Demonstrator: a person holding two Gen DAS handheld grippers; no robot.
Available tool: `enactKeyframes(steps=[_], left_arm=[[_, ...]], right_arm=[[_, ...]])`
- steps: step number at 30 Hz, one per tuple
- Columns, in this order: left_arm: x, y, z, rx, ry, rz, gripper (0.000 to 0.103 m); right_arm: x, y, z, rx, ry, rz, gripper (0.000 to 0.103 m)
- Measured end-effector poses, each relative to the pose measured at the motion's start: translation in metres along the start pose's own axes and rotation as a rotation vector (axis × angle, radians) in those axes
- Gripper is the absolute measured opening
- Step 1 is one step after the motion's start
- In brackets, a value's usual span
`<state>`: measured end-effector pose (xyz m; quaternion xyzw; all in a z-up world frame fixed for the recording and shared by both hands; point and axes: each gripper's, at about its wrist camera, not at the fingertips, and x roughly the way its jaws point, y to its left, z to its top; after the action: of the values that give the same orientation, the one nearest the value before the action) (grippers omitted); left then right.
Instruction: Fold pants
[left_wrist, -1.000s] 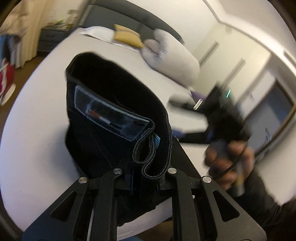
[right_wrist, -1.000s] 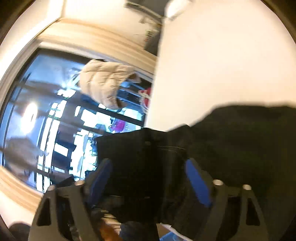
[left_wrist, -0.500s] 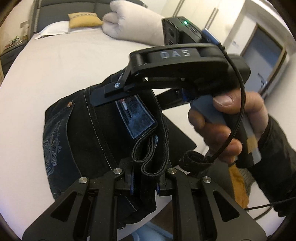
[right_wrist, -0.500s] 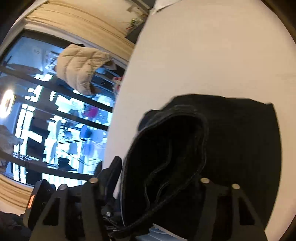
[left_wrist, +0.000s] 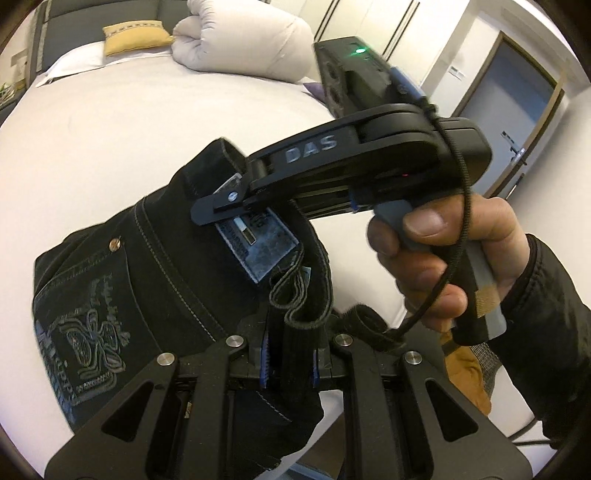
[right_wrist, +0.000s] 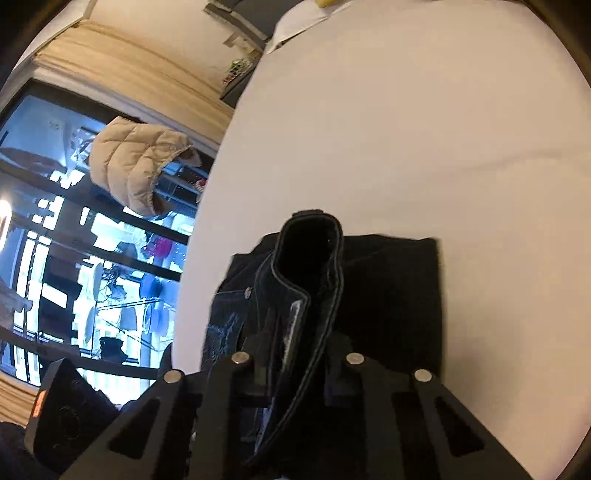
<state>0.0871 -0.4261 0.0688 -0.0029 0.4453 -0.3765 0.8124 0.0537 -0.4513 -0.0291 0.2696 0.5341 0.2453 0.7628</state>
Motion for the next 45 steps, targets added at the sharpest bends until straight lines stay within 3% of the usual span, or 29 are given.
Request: enactKeyframes(steps=[6, 9, 11, 12, 13, 14, 18, 21, 22, 24, 25, 27, 32, 36, 39, 42, 45], left_arm=[[0.061, -0.017, 0.021, 0.070, 0.080, 0.031, 0.014], [0.085, -0.018, 0.012, 0.068, 0.122, 0.037, 0.017], [0.087, -0.020, 0.013, 0.060, 0.113, 0.016, 0.025], [0.087, -0.022, 0.014, 0.053, 0.117, -0.005, 0.035], [0.087, -0.023, 0.018, 0.033, 0.135, -0.025, 0.054], [0.086, -0.023, 0.021, 0.014, 0.154, -0.032, 0.061], [0.050, -0.025, 0.024, -0.009, 0.150, -0.116, 0.068], [0.023, -0.015, 0.028, -0.029, 0.083, -0.120, 0.072], [0.016, -0.005, 0.029, -0.059, 0.068, -0.106, 0.073], [0.012, 0.019, 0.028, -0.123, 0.046, -0.092, 0.073], [0.005, 0.027, 0.008, -0.147, 0.045, -0.079, 0.073], [0.005, 0.047, -0.001, -0.211, 0.036, -0.056, 0.073], [-0.002, 0.090, -0.012, -0.214, -0.015, -0.029, 0.073], [0.021, 0.100, -0.010, -0.202, -0.003, -0.019, 0.073], [0.034, 0.109, -0.024, -0.211, 0.053, -0.022, 0.073], [0.047, 0.105, -0.038, -0.136, 0.063, 0.018, 0.072], [0.050, 0.102, -0.048, -0.097, 0.059, 0.037, 0.072]], right_arm=[[0.008, -0.053, -0.004, 0.086, 0.022, -0.039, 0.017], [0.018, -0.081, -0.015, 0.146, 0.028, 0.011, 0.016], [0.018, -0.091, -0.020, 0.173, 0.002, 0.058, 0.014], [0.017, -0.094, -0.022, 0.188, -0.009, 0.077, 0.014], [0.016, -0.095, -0.023, 0.190, -0.013, 0.084, 0.015], [0.017, -0.095, -0.022, 0.188, -0.014, 0.086, 0.015], [0.006, -0.093, -0.021, 0.212, -0.042, 0.084, 0.029], [-0.005, -0.084, -0.020, 0.199, -0.077, 0.039, 0.038], [-0.009, -0.080, -0.020, 0.188, -0.085, 0.013, 0.044], [-0.015, -0.077, -0.019, 0.176, -0.082, -0.039, 0.045], [-0.018, -0.076, -0.019, 0.176, -0.078, -0.074, 0.046], [-0.024, -0.075, -0.021, 0.179, -0.083, -0.105, 0.047], [-0.044, -0.062, -0.026, 0.132, -0.131, -0.245, 0.047], [-0.061, -0.022, -0.035, 0.019, -0.189, -0.183, 0.047], [-0.041, -0.009, -0.046, -0.029, -0.107, -0.104, 0.046], [-0.010, -0.020, -0.066, -0.053, 0.007, -0.171, 0.039], [-0.018, -0.037, -0.077, -0.008, -0.027, -0.101, 0.037]])
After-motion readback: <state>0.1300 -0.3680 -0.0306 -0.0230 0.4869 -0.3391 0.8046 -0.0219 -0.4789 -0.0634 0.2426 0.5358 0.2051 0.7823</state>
